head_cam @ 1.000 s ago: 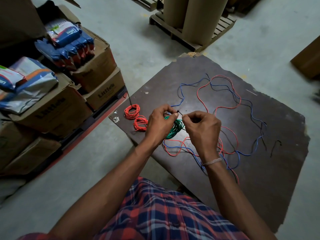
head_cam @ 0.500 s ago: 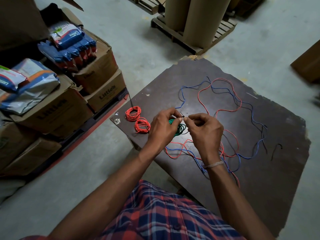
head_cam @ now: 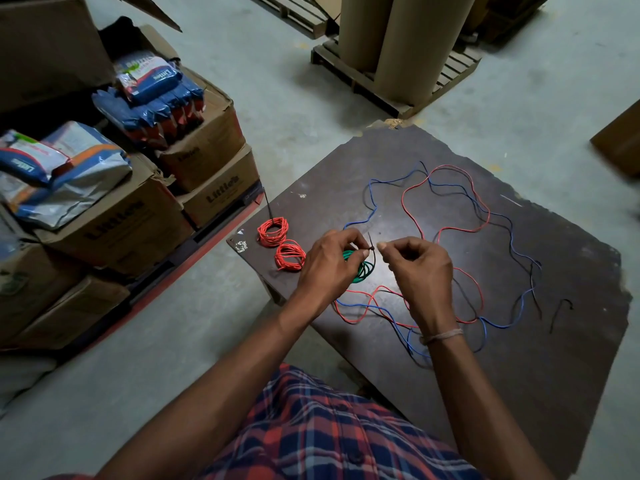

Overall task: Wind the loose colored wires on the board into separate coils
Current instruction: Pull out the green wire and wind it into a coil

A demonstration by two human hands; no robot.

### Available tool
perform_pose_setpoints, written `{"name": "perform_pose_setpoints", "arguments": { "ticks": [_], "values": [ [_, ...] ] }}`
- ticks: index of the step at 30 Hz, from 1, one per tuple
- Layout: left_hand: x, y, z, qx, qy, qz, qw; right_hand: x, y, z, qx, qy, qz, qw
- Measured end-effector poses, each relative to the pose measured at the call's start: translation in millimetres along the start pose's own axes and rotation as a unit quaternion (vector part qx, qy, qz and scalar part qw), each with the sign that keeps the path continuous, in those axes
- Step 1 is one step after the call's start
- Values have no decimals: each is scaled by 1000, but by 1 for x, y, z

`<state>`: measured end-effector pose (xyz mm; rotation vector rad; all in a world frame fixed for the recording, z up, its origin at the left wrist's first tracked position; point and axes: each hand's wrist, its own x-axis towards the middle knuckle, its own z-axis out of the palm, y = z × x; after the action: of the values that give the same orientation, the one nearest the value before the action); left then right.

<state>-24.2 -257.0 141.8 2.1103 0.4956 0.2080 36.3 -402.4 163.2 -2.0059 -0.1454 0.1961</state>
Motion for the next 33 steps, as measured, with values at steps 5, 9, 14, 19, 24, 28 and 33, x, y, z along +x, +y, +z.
{"name": "perform_pose_setpoints", "arguments": {
  "ticks": [5,9,14,19,24,28,33],
  "values": [
    [-1,-2,-2,-2,3,-2,1000,22,-9,0,58,-80,107,989],
    [-2,-3,-4,-13,12,-9,1000,41,-5,8,75,-175,212,959],
    [-3,-8,-8,-54,19,-43,997,45,-7,23,116,-158,170,966],
    [-5,-18,-9,-172,4,-136,976,64,-13,34,248,-73,161,953],
    [-3,-24,-16,-239,-1,-165,957,74,-22,56,326,-84,173,925],
    [1,-28,-19,-234,-5,-164,958,89,-26,72,255,-78,145,953],
    [7,-33,-21,-134,-8,-134,982,105,-33,91,219,-113,82,966]
  ]
}}
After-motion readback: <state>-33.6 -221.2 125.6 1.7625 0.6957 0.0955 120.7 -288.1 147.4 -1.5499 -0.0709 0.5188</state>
